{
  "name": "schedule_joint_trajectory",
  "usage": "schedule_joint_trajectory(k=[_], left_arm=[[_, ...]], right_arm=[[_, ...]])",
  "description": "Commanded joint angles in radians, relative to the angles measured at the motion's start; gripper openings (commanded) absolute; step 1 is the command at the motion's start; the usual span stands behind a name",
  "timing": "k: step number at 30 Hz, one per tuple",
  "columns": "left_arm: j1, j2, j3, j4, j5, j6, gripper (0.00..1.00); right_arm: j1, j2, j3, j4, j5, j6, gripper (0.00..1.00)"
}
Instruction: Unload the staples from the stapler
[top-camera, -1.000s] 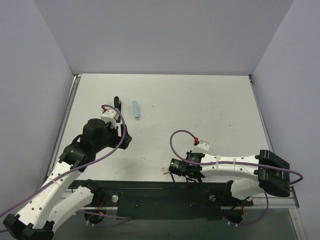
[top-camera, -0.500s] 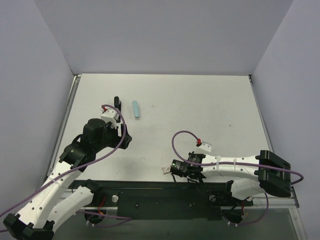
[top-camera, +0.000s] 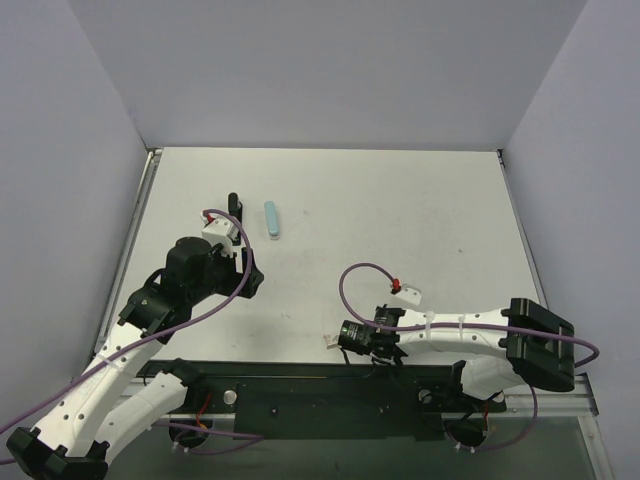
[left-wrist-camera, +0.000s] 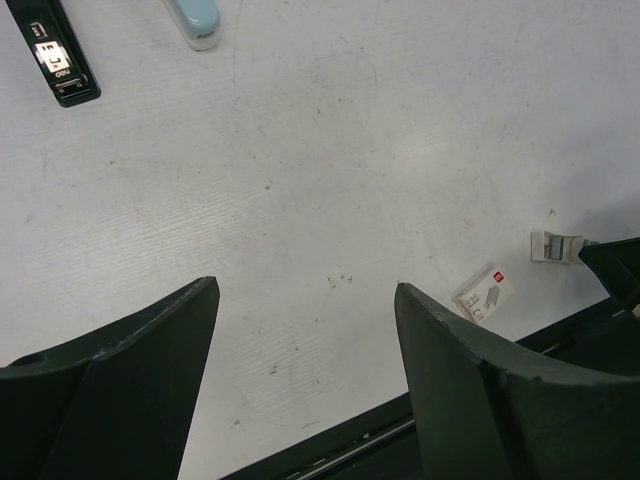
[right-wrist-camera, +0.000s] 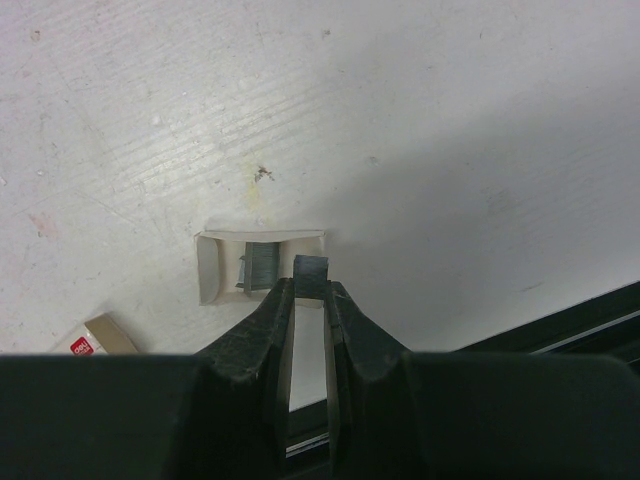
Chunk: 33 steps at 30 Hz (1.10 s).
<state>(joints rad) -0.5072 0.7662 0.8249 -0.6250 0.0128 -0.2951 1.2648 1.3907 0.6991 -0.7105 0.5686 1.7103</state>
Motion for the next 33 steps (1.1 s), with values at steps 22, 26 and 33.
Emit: schedule_joint_trajectory(k=[22,26,33], left_arm=[[-0.004,-0.022,0.010,0.031,-0.002,-0.001,0.81],[-0.005,-0.024,0.011,0.031,-0.004,-0.003,0.82],[-0.005,-0.022,0.010,0.033,-0.004,-0.003,0.82]], right_arm=[[-0.004,0.053,0.046,-0.017,0.022,-0.003,0.11],[-0.004,0.060,0.050,-0.018,0.020,-0.006,0.11],[-0.007,0.064,0.051,-0.017,0.016,-0.009,0.21]])
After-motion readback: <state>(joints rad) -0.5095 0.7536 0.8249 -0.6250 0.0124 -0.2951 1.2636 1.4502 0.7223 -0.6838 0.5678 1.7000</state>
